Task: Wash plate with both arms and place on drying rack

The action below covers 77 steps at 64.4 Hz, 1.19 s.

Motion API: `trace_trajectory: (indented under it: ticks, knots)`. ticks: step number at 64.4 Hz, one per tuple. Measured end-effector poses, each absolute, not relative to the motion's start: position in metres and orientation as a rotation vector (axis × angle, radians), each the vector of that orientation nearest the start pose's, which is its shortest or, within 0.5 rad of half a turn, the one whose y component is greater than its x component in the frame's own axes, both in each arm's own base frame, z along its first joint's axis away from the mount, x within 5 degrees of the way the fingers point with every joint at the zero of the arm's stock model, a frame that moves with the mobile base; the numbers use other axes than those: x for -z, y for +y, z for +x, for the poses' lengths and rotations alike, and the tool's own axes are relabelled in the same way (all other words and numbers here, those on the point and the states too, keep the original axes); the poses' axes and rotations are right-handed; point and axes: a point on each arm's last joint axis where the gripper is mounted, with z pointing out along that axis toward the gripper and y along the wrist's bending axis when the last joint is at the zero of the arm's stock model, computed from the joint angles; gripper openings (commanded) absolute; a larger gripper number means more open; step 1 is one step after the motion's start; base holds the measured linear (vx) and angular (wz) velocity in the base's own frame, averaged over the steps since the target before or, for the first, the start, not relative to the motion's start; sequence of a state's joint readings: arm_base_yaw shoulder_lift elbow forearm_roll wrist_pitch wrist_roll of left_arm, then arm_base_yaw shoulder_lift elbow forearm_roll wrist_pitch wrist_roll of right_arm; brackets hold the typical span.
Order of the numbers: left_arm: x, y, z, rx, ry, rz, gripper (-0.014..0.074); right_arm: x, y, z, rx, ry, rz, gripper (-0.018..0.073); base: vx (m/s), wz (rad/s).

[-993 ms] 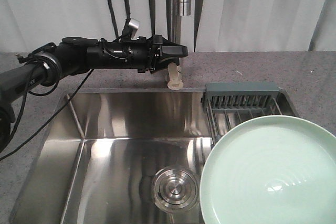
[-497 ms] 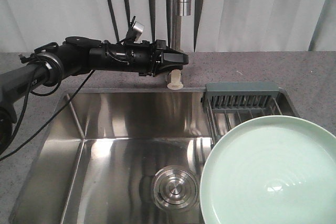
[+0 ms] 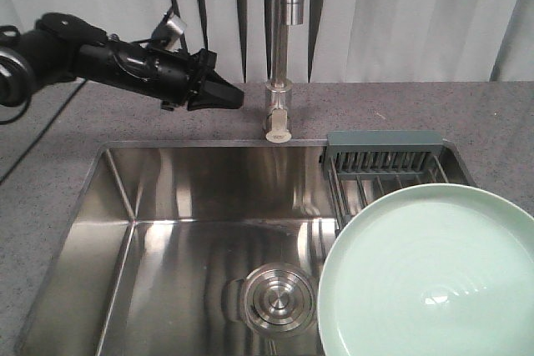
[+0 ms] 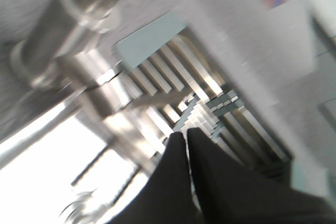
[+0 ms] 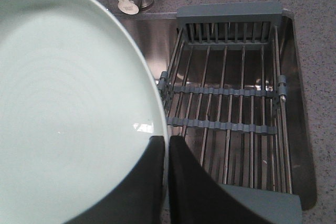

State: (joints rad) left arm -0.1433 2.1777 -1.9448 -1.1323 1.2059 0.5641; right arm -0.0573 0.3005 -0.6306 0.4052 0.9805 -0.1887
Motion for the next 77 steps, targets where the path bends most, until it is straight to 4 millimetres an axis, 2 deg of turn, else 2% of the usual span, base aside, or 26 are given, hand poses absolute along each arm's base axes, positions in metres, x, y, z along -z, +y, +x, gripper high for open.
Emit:
trace_trajectory:
  ticks: [14, 21, 27, 34, 45, 52, 61, 67, 77]
  knots:
    - [-0.33, -0.105, 0.423, 0.854, 2.53, 0.468, -0.0008, -0.322, 0.028, 0.038, -0.342, 2.078, -0.095, -0.0001, 0.0, 0.0]
    - [-0.361, -0.094, 0.399, 0.686, 2.526, 0.463, -0.0008, -0.322, 0.028, 0.038, -0.342, 2.078, -0.095, -0.0001, 0.0, 0.0]
    - [-0.39, -0.085, 0.369, 0.591, 2.487, 0.479, -0.0006, -0.322, 0.028, 0.038, -0.342, 2.078, -0.095, -0.0001, 0.0, 0.0]
    - [-0.413, -0.077, 0.331, 0.528, 2.453, 0.489, -0.0006, -0.322, 0.028, 0.038, -0.342, 2.078, -0.095, -0.0001, 0.0, 0.0]
    - [-0.432, -0.067, 0.264, 0.478, 2.366, 0.468, -0.0006, -0.322, 0.028, 0.038, -0.342, 2.078, -0.095, -0.0001, 0.0, 0.0]
    - [-0.43, -0.061, 0.222, 0.457, 2.286, 0.43, -0.0006, -0.322, 0.028, 0.038, -0.342, 2.078, -0.095, -0.0001, 0.0, 0.0]
    - [-0.41, -0.051, 0.17, 0.426, 2.175, 0.364, -0.0006, -0.322, 0.028, 0.038, -0.342, 2.078, -0.095, -0.0001, 0.0, 0.0]
    - [-0.386, -0.046, 0.139, 0.42, 2.107, 0.315, -0.0006, -0.322, 0.028, 0.038, -0.342, 2.078, -0.095, -0.0001, 0.0, 0.0]
    - [-0.333, -0.039, 0.095, 0.445, 2.016, 0.229, -0.0006, -0.322, 0.028, 0.038, -0.342, 2.078, -0.095, -0.0001, 0.0, 0.0]
